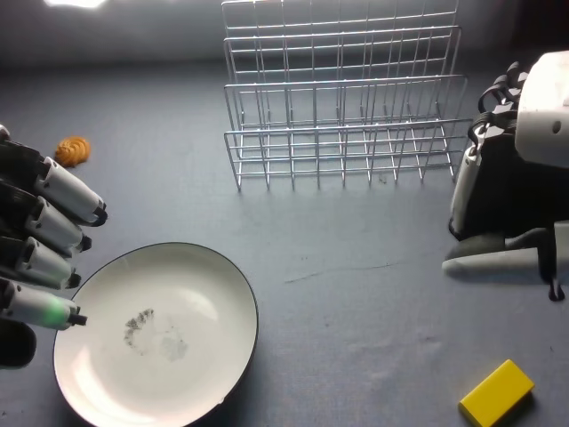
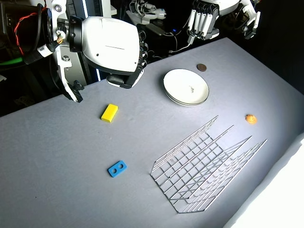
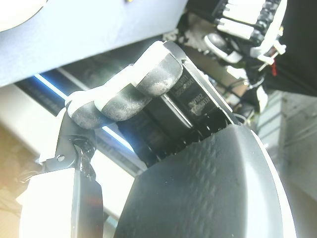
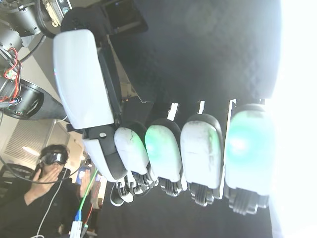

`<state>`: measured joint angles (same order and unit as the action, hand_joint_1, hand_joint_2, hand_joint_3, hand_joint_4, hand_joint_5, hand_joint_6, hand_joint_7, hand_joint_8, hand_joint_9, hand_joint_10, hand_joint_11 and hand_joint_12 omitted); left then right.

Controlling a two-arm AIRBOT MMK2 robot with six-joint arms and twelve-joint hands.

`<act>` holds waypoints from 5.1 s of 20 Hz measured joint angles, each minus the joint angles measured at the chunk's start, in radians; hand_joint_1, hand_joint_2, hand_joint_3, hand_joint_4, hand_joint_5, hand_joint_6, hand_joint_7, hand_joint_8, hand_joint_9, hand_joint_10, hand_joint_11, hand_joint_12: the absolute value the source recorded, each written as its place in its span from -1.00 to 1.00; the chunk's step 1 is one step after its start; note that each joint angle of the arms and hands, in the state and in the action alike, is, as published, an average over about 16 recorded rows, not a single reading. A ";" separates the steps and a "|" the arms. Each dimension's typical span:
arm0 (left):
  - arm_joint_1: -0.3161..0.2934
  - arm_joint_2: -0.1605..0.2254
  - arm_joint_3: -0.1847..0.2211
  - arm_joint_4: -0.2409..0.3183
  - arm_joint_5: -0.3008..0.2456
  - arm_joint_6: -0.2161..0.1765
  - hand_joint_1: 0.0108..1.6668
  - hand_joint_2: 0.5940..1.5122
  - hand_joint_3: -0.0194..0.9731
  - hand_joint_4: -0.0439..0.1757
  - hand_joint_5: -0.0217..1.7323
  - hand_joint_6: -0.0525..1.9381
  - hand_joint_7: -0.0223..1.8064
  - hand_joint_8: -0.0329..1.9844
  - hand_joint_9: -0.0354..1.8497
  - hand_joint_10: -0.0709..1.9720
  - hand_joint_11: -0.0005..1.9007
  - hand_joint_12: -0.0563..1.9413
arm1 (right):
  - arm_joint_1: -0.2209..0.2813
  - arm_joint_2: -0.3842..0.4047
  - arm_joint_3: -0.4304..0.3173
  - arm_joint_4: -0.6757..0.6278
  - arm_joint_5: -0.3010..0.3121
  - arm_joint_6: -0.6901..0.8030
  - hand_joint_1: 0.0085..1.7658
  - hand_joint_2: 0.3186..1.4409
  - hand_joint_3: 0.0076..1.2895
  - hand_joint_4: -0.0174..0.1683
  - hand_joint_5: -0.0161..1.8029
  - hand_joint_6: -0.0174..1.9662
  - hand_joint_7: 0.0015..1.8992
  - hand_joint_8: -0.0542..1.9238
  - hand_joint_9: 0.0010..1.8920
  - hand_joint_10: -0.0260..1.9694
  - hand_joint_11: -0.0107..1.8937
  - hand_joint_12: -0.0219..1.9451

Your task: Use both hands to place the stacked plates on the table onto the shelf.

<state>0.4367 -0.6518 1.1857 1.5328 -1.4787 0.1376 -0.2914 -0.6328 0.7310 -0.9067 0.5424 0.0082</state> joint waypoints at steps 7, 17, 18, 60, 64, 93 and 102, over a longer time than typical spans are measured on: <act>0.000 0.000 0.002 -0.012 -0.003 0.008 -0.87 0.21 -0.91 -0.55 -0.68 -0.76 -0.68 -0.73 -0.68 -0.59 -0.78 -0.56 | 0.002 -0.002 0.003 0.002 -0.002 -0.011 -0.73 0.54 -0.97 -0.76 -0.57 -0.52 -0.58 -0.51 -0.57 -0.53 -0.55 -0.46; -0.001 0.000 0.014 -0.017 -0.005 -0.037 -0.99 0.15 -0.95 -0.56 -0.89 -0.95 -0.94 -0.97 -0.94 -0.92 -0.98 -0.95 | 0.013 -0.015 0.014 0.007 -0.002 -0.053 -0.07 0.32 -0.98 -0.77 -0.94 -0.96 -0.97 -0.93 -0.96 -0.97 -0.96 -0.92; -0.002 0.000 0.015 -0.014 -0.005 -0.047 -0.99 0.14 -0.96 -0.56 -0.89 -0.95 -0.95 -0.97 -0.94 -0.92 -0.98 -0.95 | 0.015 -0.017 0.015 0.007 -0.001 -0.058 0.02 0.30 -0.98 -0.77 -0.94 -0.96 -0.97 -0.93 -0.97 -0.97 -0.95 -0.93; 0.493 -0.061 0.091 -0.033 0.451 -0.126 -0.99 0.02 -0.96 -0.60 -0.93 -0.95 -0.96 -0.97 -0.94 -0.92 -0.98 -0.95 | -0.132 -0.156 0.090 0.154 0.170 -0.587 0.49 0.12 -0.98 -0.80 -0.96 -0.96 -0.98 -0.93 -0.98 -0.97 -0.96 -0.93; 0.518 -0.078 0.091 -0.055 0.488 -0.125 -0.99 0.02 -0.96 -0.61 -0.93 -0.95 -0.96 -0.97 -0.94 -0.92 -0.98 -0.95 | -0.147 -0.168 0.091 0.183 0.175 -0.628 0.48 0.11 -0.98 -0.81 -0.96 -0.96 -0.98 -0.93 -0.98 -0.97 -0.96 -0.89; 0.621 -0.126 -0.030 -0.202 0.665 -0.119 -0.99 0.07 -0.96 -0.65 -0.97 -0.96 -0.98 -0.98 -0.95 -0.93 -0.98 -0.94 | -0.149 -0.274 0.092 0.251 0.114 -0.851 0.51 0.14 -0.98 -0.80 -0.93 -0.96 -0.95 -0.93 -0.97 -0.97 -0.97 -0.70; 0.598 -0.134 -0.133 -0.280 0.747 -0.120 -0.99 0.05 -0.96 -0.65 -0.97 -0.96 -0.98 -0.98 -0.94 -0.92 -0.98 -0.93 | -0.129 -0.337 0.100 0.237 0.015 -0.907 0.50 0.15 -0.98 -0.80 -0.93 -0.96 -0.96 -0.93 -0.98 -0.97 -0.97 -0.69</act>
<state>1.0343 -0.7855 1.0529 1.2532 -0.7318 0.0176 -0.4207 -0.9698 0.8313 -0.6698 0.5578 -0.8988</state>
